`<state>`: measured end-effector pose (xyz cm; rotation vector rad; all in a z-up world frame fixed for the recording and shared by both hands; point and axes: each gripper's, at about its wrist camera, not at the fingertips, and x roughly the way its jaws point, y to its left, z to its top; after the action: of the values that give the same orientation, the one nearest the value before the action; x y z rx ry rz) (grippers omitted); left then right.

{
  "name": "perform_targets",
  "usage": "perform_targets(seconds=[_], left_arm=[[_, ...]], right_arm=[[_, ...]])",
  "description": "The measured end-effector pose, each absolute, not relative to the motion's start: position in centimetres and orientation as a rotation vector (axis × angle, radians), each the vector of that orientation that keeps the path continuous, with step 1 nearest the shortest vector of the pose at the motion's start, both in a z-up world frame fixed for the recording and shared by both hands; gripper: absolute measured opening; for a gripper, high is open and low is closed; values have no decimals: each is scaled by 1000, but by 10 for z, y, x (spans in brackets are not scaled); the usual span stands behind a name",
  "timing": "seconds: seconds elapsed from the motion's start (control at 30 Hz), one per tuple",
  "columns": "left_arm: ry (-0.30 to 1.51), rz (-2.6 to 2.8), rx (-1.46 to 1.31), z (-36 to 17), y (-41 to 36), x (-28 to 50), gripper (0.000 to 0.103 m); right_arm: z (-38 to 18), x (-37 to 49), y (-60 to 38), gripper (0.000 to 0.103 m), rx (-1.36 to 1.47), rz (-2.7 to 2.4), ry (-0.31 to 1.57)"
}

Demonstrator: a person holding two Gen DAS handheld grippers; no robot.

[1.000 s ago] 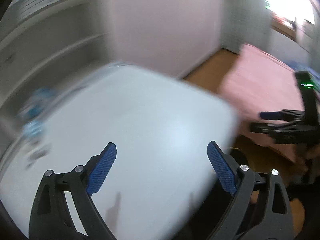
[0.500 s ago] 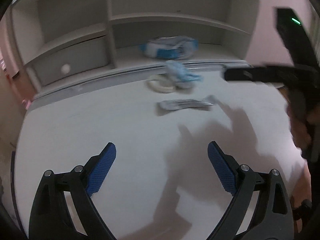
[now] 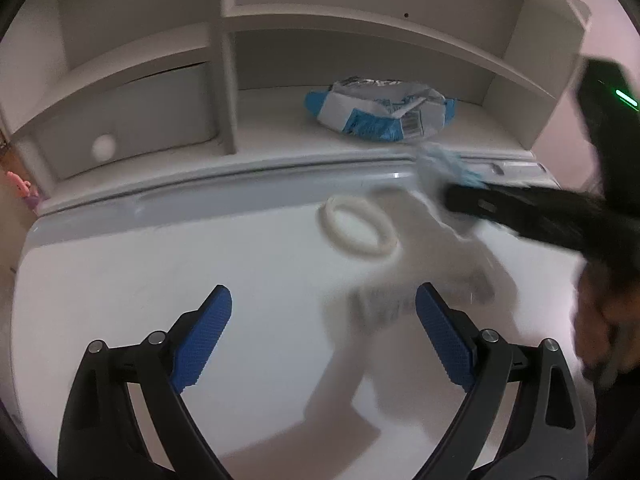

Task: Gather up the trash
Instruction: 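Grasp the white tape roll with the left tool while the right tool grasps the white-blue mask, then carry the tape roll and mask to the wastebasket and open both tools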

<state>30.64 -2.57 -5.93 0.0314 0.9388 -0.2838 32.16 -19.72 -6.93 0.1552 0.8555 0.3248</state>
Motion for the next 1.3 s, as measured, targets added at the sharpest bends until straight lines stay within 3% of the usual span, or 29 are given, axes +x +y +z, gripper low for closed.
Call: perform_targets(seconds=[0.37, 0.43, 0.57, 0.7, 0.83, 1.03, 1.3], left_arm=[[988, -206, 81, -77, -84, 356, 89], [981, -190, 83, -77, -85, 354, 83], [959, -190, 115, -73, -84, 343, 46], [957, -205, 126, -68, -85, 330, 45], [898, -326, 163, -42, -126, 290, 45], [806, -725, 274, -18, -267, 171, 45], [827, -1238, 408, -58, -414, -2, 45]], right_arm=[[-65, 246, -276, 24, 177, 237, 831], [-66, 231, -285, 24, 181, 222, 828], [-65, 196, -309, 24, 223, 185, 812], [-63, 146, -335, 24, 259, 116, 786], [-65, 81, -368, 24, 312, 3, 760], [-92, -41, -424, 24, 439, -238, 736], [-175, -186, -488, 24, 662, -572, 772]])
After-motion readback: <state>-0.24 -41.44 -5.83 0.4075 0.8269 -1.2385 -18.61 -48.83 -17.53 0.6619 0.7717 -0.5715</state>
